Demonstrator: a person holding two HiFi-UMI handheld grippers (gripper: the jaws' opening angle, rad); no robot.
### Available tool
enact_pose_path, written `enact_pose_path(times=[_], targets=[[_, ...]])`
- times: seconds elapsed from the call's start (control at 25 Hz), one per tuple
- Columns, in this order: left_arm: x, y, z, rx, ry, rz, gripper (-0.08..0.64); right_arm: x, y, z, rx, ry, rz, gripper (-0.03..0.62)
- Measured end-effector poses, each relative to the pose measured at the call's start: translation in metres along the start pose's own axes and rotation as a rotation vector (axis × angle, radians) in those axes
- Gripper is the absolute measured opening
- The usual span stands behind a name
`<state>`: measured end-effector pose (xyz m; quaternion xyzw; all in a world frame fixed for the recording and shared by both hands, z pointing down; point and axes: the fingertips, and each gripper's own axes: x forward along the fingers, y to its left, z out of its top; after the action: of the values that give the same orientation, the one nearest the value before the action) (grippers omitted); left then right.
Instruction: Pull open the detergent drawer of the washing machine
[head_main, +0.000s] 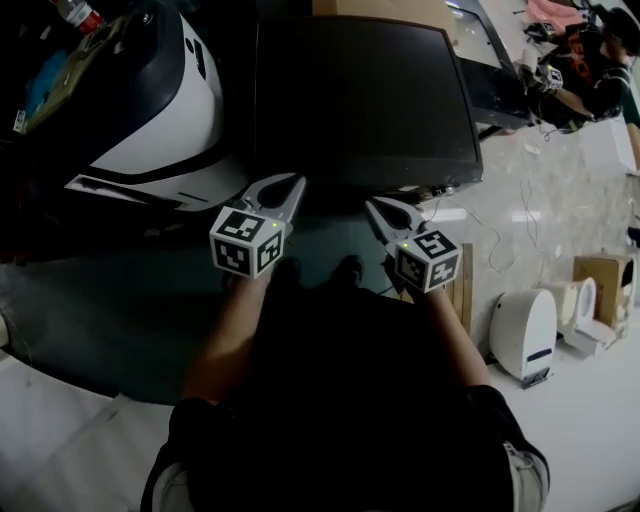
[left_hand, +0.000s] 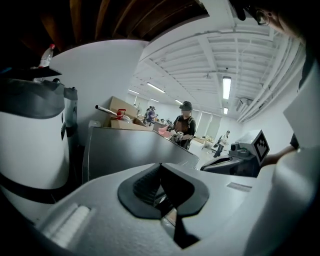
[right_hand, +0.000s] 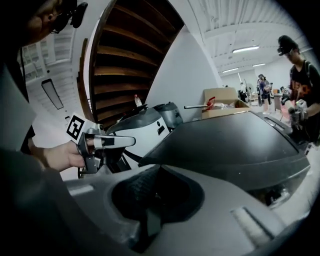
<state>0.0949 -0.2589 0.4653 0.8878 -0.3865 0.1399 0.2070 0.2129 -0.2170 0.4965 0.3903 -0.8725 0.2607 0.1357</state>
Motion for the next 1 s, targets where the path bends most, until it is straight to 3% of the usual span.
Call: enact_pose_path(times=[0.24,0.44,0.68,0.76,1.0], targets=[[0.005,0.006,-0.031,-0.065,0.032,0.09,0.011,0.019,-0.01,-0.029,-0.008,0.091,0.099,0.002],[-0.004,0.02,-0.065,-0.128,0.076,0.134,0.011,0.041,-0.01,-0.051,-0.002,0.149,0.132,0.002],[-0.019,0.038,-0.099,-0.175,0.139,0.137,0.011,0.068,-0.011,-0.073,0.05,0.204,0.121,0.003],[-0.022,0.05,-0.11,-0.193,0.152,0.133,0.011,0.081,-0.01,-0.078,0.053,0.222,0.113,0.064],[-0.028,0.093,-0.134,-0.241,0.15,0.134,0.014,0.107,-0.015,-0.096,0.052,0.258,0.024,0.108]])
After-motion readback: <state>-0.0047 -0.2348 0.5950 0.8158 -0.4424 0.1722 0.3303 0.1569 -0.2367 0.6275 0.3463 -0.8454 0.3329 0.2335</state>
